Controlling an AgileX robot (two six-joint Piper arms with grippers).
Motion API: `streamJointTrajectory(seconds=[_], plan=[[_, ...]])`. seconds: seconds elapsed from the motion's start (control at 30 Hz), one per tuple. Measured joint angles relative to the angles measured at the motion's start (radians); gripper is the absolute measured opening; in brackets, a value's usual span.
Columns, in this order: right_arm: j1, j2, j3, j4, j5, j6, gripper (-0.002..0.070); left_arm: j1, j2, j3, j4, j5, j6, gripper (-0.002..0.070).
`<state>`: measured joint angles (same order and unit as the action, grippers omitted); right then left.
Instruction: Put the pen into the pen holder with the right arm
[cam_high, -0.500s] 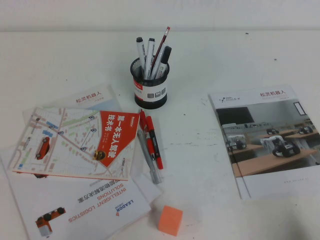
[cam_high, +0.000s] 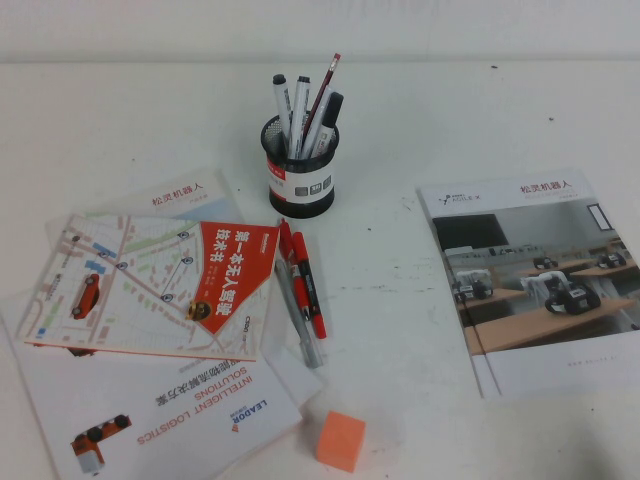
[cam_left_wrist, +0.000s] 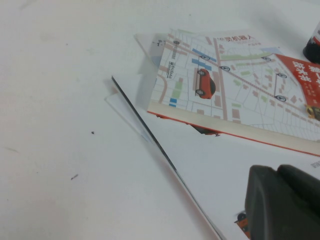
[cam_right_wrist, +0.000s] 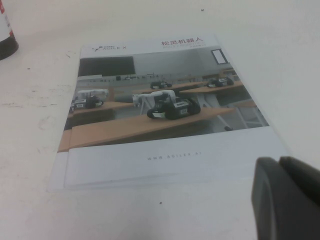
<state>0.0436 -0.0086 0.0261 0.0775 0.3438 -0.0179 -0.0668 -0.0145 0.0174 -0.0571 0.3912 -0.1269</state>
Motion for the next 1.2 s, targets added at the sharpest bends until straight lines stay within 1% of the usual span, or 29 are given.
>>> streamJointTrajectory(seconds=[0.47, 0.67, 1.03, 1.2], plan=[[0.0, 0.0, 0.0, 0.009, 0.0, 0.0, -0.0019, 0.0, 0.0, 0.0, 0.0, 0.0, 0.0, -0.0003], [0.0, 0.0, 0.0, 0.011, 0.0, 0.0, -0.0019, 0.035, 0.0, 0.0, 0.0, 0.0, 0.0, -0.0003], [0.0, 0.0, 0.0, 0.013, 0.0, 0.0, -0.0019, 0.041, 0.0, 0.0, 0.0, 0.0, 0.0, -0.0003], [0.0, 0.0, 0.0, 0.063, 0.0, 0.0, -0.002, 0.041, 0.0, 0.0, 0.0, 0.0, 0.0, -0.0003]])
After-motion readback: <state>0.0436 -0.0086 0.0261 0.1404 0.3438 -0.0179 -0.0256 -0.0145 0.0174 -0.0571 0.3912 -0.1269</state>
